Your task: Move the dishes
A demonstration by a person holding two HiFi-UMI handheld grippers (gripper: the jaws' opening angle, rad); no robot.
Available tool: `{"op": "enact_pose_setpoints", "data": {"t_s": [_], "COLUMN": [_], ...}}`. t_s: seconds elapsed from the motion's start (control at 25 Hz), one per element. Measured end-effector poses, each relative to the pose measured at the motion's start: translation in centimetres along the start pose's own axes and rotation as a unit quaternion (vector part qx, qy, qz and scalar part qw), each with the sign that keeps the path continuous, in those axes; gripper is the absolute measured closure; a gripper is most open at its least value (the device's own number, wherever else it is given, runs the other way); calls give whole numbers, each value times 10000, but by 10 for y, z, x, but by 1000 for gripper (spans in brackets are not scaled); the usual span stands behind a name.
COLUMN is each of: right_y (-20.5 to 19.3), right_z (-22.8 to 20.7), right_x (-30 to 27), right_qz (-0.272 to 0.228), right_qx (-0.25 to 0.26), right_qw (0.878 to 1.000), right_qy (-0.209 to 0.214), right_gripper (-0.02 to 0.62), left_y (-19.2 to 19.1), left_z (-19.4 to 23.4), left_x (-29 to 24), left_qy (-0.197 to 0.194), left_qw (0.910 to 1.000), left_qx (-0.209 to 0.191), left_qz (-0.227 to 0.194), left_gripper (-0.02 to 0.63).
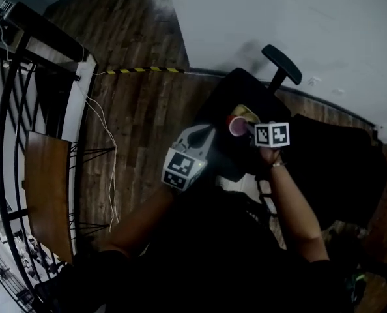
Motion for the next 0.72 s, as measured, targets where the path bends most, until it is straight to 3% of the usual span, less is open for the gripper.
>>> {"op": "enact_pose_setpoints", "data": {"t_s": [0.12,0.32,0.56,0.72], "right_y": [13,21,9,-1], "right_z": [23,109,214,294], "right_x": [-17,-47,-99,-127], "right_qz": [194,477,862,1042], "right_qx": [623,1487,2410,2870], "right_qw": [9975,9856,9612,9454], "right_qy": [271,647,1030,1141], "right_gripper": [563,563,563,563], "left_y": [-22,-68,-128,-162], "left_z": [4,19,50,69], "left_x": [28,105,193,258], "left_qy": [688,1612,2594,2991], "left_qw": [9971,9832,9551,9383], "left_qx": [319,860,1420,1707], "left_qz": [-22,-44,-162,-318], "left_gripper": [611,611,611,611]}}
Point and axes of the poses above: the fingertips, and each gripper's own axes: x backward along the fingers, z to its left, y out of its top, the point moved 1 cm from there along x, backward along the fingers, and after that the axes turned 12 degrees about z, right-handed, at the moved point
